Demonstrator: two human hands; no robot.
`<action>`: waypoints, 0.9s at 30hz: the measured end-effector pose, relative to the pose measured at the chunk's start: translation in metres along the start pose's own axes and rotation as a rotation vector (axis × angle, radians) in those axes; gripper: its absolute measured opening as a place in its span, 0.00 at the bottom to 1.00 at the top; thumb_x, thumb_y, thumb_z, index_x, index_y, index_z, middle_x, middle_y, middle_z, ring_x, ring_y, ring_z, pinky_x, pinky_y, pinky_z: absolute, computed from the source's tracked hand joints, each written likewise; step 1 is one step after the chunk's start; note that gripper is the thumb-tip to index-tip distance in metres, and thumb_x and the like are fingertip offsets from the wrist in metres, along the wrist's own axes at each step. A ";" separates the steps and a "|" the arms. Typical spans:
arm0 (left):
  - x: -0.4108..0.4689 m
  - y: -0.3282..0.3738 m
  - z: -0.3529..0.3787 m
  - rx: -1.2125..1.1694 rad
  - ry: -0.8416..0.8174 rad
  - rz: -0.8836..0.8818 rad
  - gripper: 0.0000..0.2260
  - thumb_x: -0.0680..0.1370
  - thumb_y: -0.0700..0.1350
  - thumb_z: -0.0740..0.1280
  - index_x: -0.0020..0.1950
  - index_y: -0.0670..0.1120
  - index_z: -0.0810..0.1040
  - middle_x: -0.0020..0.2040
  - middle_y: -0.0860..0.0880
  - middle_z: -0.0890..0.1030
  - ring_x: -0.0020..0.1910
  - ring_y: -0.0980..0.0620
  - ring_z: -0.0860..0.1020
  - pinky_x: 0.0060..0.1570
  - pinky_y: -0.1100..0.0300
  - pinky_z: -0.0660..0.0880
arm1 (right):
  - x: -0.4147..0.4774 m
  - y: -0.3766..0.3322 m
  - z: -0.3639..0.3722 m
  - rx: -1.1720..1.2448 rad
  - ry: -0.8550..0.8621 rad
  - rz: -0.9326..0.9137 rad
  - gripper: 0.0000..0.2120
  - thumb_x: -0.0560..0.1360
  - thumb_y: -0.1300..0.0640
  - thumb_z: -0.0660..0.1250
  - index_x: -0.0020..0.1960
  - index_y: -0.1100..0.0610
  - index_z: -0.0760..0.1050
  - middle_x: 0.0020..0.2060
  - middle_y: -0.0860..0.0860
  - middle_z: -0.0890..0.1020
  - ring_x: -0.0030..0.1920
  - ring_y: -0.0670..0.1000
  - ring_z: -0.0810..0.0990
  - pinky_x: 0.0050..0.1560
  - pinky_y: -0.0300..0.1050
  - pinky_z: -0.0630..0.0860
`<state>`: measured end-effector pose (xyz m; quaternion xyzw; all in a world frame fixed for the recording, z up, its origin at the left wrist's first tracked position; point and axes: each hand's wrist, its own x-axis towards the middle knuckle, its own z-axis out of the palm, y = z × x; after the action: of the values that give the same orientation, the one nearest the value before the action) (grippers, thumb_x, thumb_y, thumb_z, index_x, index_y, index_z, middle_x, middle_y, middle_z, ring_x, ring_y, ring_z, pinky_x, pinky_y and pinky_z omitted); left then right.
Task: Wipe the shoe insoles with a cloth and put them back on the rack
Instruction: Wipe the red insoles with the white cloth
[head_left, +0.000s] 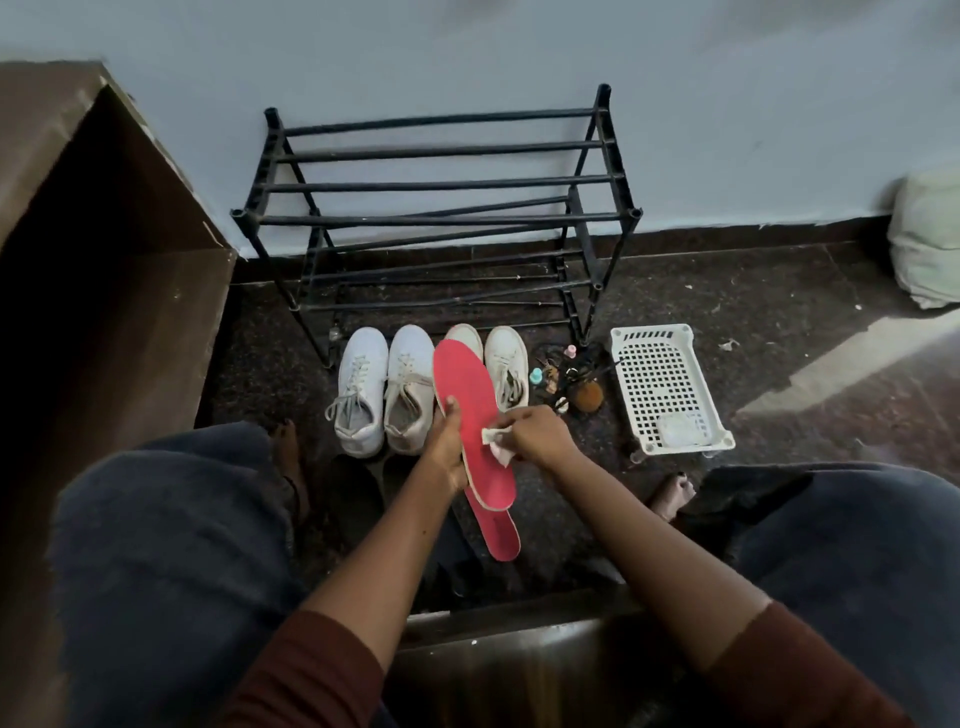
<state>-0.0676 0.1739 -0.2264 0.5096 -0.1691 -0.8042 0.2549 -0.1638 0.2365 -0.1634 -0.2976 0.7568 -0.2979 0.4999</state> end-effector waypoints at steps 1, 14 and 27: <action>0.010 -0.012 -0.001 0.018 0.034 0.036 0.24 0.82 0.55 0.53 0.71 0.40 0.66 0.64 0.36 0.75 0.47 0.42 0.79 0.50 0.47 0.76 | 0.010 0.011 0.000 0.146 -0.043 0.125 0.09 0.72 0.69 0.63 0.40 0.59 0.79 0.32 0.50 0.79 0.33 0.46 0.76 0.32 0.35 0.71; 0.115 -0.107 -0.001 0.625 0.017 -0.268 0.17 0.77 0.35 0.63 0.64 0.46 0.73 0.39 0.50 0.78 0.35 0.53 0.76 0.35 0.63 0.73 | 0.121 0.186 -0.004 0.155 0.149 0.576 0.03 0.71 0.61 0.69 0.44 0.59 0.79 0.42 0.56 0.81 0.43 0.52 0.77 0.50 0.49 0.77; 0.179 -0.171 -0.014 0.744 0.044 -0.334 0.22 0.78 0.31 0.61 0.71 0.44 0.68 0.47 0.45 0.79 0.37 0.55 0.76 0.33 0.66 0.74 | 0.138 0.236 0.007 0.019 0.138 0.661 0.13 0.73 0.57 0.68 0.55 0.61 0.80 0.53 0.58 0.82 0.56 0.57 0.79 0.55 0.46 0.75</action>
<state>-0.1585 0.2088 -0.4543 0.6044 -0.3580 -0.7075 -0.0775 -0.2381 0.2842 -0.4222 -0.0105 0.8417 -0.1461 0.5196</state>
